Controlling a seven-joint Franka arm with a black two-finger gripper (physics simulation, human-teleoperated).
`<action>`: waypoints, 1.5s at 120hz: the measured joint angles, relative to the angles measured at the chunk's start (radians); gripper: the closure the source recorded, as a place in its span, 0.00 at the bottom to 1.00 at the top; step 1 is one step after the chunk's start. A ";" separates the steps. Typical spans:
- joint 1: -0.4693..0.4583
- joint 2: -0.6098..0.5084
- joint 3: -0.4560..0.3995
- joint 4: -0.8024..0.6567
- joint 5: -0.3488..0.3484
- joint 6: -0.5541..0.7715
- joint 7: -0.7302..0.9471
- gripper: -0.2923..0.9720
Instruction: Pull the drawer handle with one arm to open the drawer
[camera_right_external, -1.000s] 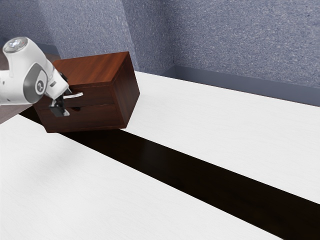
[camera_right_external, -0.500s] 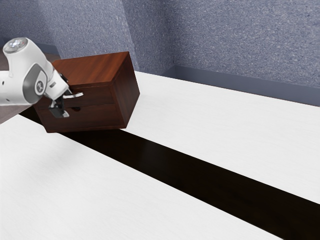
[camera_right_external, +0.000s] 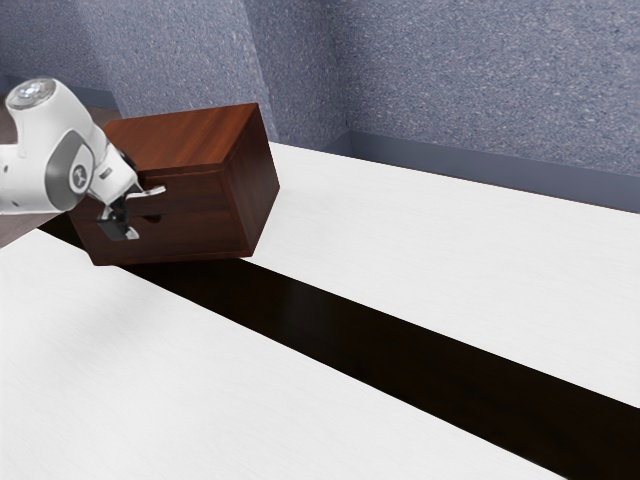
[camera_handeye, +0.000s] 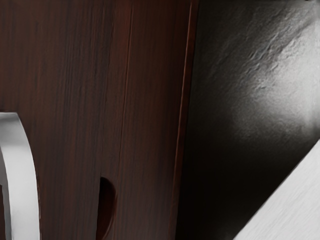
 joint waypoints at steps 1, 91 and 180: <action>0.000 -0.002 0.000 -0.003 0.000 0.000 0.000 0.23; 0.002 -0.228 -0.006 -0.264 -0.008 0.006 -0.006 0.25; 0.001 -0.401 -0.007 -0.474 -0.009 0.022 -0.026 0.23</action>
